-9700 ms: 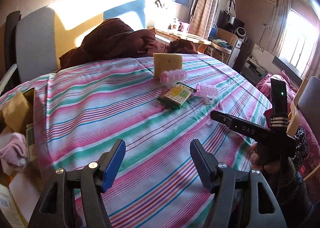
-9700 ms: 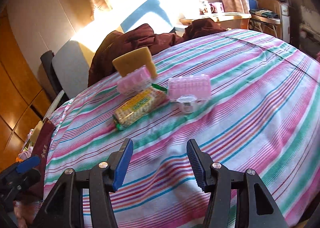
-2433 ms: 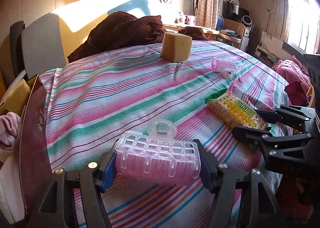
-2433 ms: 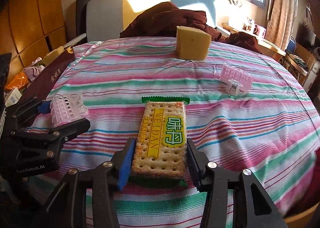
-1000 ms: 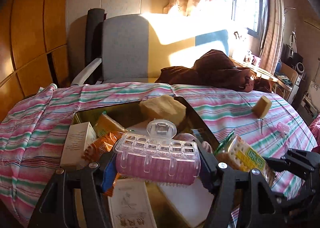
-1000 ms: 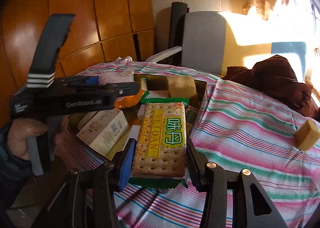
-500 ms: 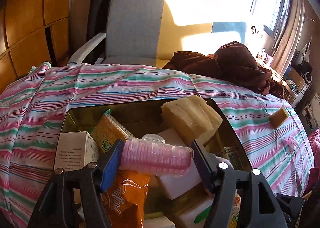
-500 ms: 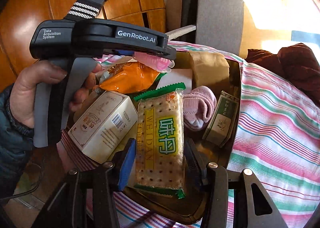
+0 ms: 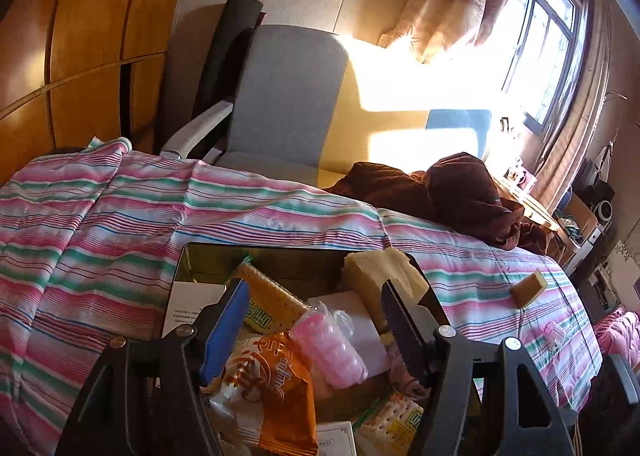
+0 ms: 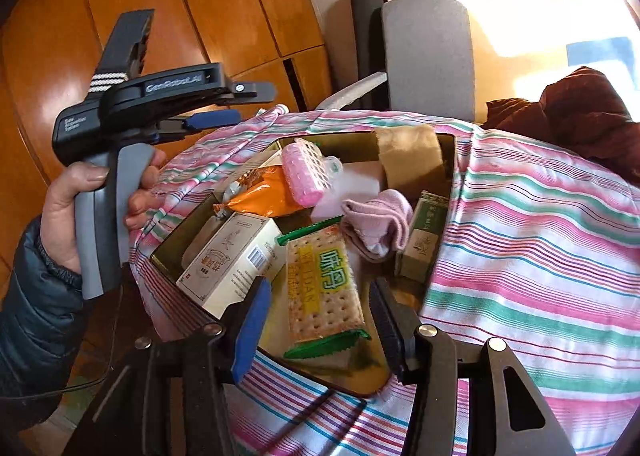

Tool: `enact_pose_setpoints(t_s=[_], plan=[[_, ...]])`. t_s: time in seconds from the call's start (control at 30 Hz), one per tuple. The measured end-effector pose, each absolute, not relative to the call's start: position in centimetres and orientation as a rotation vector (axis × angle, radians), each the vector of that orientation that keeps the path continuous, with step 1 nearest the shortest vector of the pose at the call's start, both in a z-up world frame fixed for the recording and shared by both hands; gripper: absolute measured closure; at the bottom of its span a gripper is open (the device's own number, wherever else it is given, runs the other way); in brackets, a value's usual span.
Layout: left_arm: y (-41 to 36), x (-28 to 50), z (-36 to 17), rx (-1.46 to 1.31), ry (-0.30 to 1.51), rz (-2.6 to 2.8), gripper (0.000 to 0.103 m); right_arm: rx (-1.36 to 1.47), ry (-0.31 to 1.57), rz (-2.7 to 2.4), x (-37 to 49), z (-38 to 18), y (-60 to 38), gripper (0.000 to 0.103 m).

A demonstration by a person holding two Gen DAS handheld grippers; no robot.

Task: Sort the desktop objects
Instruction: 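Lower the crackers and roller into the gold tray and open both tools, then move both tools back over the remaining sponge and roller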

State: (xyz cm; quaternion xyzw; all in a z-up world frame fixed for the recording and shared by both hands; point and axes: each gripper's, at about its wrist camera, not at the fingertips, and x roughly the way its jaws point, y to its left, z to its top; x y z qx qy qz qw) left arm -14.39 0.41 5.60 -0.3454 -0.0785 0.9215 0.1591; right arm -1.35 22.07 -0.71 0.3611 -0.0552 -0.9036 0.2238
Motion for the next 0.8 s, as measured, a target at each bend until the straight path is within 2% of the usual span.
enact_pose_setpoints(t_s=[0.23, 0.8], plan=[[6.4, -11.3, 5.7, -0.98, -0.047, 2.505, 0.033, 1.061, -0.25, -2.667, 0.7, -1.8, 28.8, 0.046], [27.8, -6.2, 3.4, -0.94, 0.293, 2.167, 0.033, 1.202, -0.578, -3.082, 6.5, -5.5, 45.8, 0.041]])
